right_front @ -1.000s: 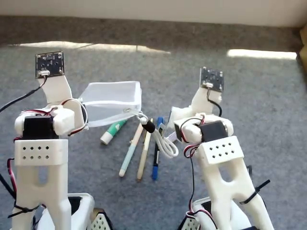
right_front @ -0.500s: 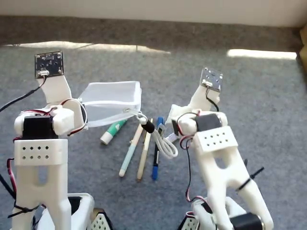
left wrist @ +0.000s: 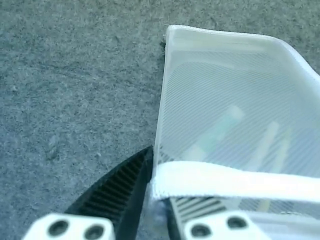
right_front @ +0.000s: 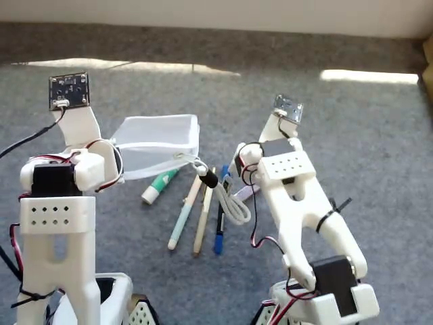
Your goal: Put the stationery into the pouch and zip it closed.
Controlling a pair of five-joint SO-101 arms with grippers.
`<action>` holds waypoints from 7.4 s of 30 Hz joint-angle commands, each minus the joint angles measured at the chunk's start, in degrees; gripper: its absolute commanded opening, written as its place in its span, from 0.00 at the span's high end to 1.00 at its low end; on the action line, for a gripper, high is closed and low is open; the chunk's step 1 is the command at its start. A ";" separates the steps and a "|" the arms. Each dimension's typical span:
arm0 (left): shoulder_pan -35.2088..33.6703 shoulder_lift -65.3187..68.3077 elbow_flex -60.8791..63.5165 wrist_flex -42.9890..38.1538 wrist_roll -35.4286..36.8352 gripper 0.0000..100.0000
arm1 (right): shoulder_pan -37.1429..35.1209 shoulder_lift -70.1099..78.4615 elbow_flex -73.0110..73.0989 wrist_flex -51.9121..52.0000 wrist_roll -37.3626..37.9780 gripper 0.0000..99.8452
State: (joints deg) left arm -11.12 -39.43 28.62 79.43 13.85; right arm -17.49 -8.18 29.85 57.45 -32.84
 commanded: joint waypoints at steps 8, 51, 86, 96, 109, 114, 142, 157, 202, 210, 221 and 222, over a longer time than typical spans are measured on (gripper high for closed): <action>-1.01 0.31 -0.04 -0.62 0.35 0.99 | 3.56 6.99 -7.34 -1.36 -0.53 0.83; -1.01 -0.04 0.48 -0.70 0.35 0.99 | 6.29 11.30 -12.70 1.63 0.00 0.95; -0.75 0.48 -11.30 6.42 -1.05 0.99 | 6.11 10.59 -12.70 1.63 6.15 0.98; -0.66 0.57 -11.65 6.42 -1.23 0.99 | 6.02 10.59 -12.70 1.63 6.15 0.98; -0.66 16.48 -25.89 12.92 -2.02 0.99 | 4.70 10.42 -12.88 4.18 6.24 0.98; -0.75 17.01 -26.77 13.01 -1.93 0.99 | 4.79 7.60 -14.02 4.44 9.49 0.98; 2.77 17.63 -38.90 19.87 -1.58 0.99 | -7.69 -40.13 -8.57 6.81 28.04 0.98; 2.77 17.63 -36.26 20.66 -1.58 0.99 | -21.67 -44.35 -8.40 -6.29 33.23 0.98; 2.86 17.54 -34.86 20.57 -1.85 0.99 | -26.59 -39.16 29.14 -69.32 44.13 0.98; 2.77 17.54 -33.80 20.57 -1.85 0.99 | -26.68 -39.25 32.31 -68.79 44.13 0.92; 2.77 17.54 -33.80 20.57 -1.93 0.99 | -26.77 -39.25 34.24 -68.79 44.13 0.86; 2.77 17.54 -33.80 20.57 -1.93 0.99 | -26.77 -39.25 34.33 -68.79 44.13 0.86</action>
State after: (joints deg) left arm -9.10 -21.58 -4.62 100.00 12.18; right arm -45.19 -47.65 63.96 -10.51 10.77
